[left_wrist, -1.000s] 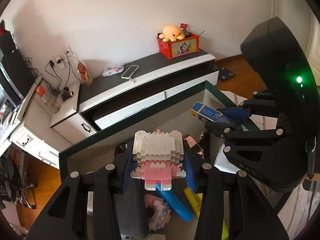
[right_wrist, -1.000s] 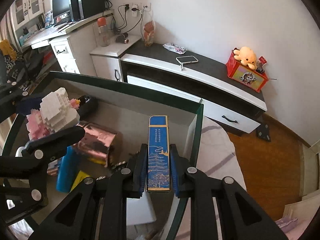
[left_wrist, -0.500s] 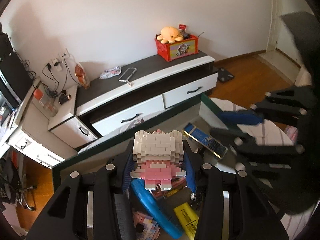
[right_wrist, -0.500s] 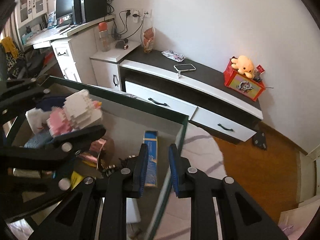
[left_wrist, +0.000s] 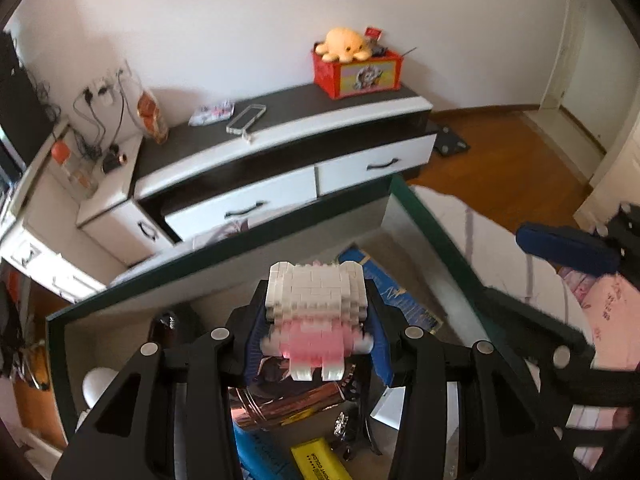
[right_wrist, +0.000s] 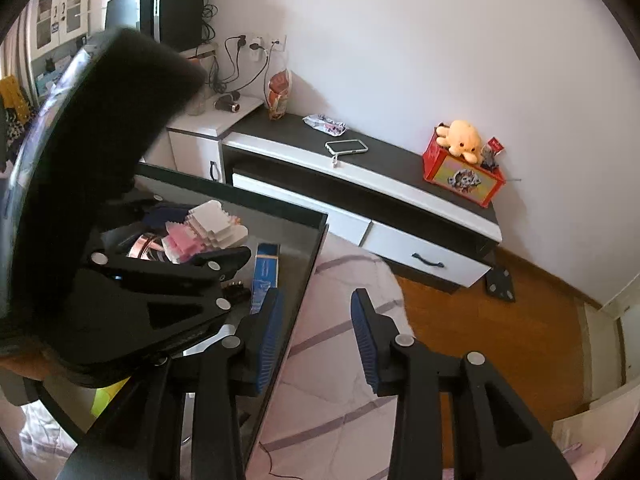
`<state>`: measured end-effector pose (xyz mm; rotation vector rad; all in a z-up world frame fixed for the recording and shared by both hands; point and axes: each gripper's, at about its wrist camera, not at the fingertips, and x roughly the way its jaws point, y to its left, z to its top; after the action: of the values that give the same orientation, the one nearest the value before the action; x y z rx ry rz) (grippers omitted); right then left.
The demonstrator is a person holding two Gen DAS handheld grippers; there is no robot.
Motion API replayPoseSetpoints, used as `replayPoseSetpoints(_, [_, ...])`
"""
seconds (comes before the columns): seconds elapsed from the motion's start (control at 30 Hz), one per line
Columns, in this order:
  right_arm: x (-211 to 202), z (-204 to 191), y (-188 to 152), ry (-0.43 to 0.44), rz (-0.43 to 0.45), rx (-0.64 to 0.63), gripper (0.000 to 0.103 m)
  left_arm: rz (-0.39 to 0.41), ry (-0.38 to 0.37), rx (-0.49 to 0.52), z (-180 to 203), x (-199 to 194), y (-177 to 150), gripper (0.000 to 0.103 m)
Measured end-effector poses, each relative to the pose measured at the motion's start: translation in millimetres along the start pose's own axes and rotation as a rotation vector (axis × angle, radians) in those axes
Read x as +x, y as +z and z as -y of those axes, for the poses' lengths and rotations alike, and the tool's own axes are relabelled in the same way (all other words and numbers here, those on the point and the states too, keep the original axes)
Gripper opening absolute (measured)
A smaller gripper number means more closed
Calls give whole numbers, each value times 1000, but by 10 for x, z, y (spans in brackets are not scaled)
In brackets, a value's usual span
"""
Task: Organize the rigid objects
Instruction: 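Carry the brick figure and blue-and-gold box into the pink box and open both grippers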
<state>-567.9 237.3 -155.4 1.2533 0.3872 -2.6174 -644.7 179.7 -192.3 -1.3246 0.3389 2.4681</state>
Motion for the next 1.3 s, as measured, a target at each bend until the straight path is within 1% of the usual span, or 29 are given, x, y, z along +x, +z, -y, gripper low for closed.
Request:
replayPoseSetpoints(0.1, [34,-48,-30,10,-8,-12,37,-4,48,-20,-63,-1,-7,44])
replayPoseSetpoints(0.2, [33,-99,-19,19,-4,-15,37,-29,73,-13,-122,48,-40,46])
replayPoseSetpoints(0.23, [29,-108,-20,20,-2,-15,37,-33,80,-30,-163,51,-48,47])
replayPoseSetpoints(0.3, [33,-114,-10,18,-1,-20,37,-28,81,-41,-199,24,-62,47])
replayPoseSetpoints(0.43, [42,-146,-2,16,-6,-27,37,-11,91,-6,-176,-67,-87,48])
replayPoseSetpoints(0.5, [53,-151,-3,19,-11,-21,37,-7,91,14,-154,-99,-101,52])
replayPoseSetpoints(0.57, [49,-167,-11,12,-13,-18,37,-2,90,26,-152,-126,-107,61])
replayPoseSetpoints(0.7, [32,-199,-12,7,-17,-20,37,19,96,42,-156,-208,-143,66])
replayPoseSetpoints(0.73, [24,-216,-20,5,-17,-22,37,16,98,41,-168,-216,-155,69])
replayPoseSetpoints(0.77, [17,-225,-18,6,-18,-22,37,15,98,37,-181,-228,-172,71])
replayPoseSetpoints(0.83, [2,-246,-16,5,-20,-20,37,17,81,27,-221,-273,-214,73])
replayPoseSetpoints(1.0, [-39,-319,4,1,-20,-21,37,28,66,2,-314,-401,-291,76])
replayPoseSetpoints(1.23, [-145,-453,29,7,-12,-22,38,74,89,-13,-446,-700,-425,79])
replayPoseSetpoints(1.27, [-161,-467,29,11,-8,-20,40,79,96,-15,-463,-734,-443,79])
replayPoseSetpoints(1.3, [-188,-492,37,8,-5,-19,45,85,106,-17,-489,-772,-462,79])
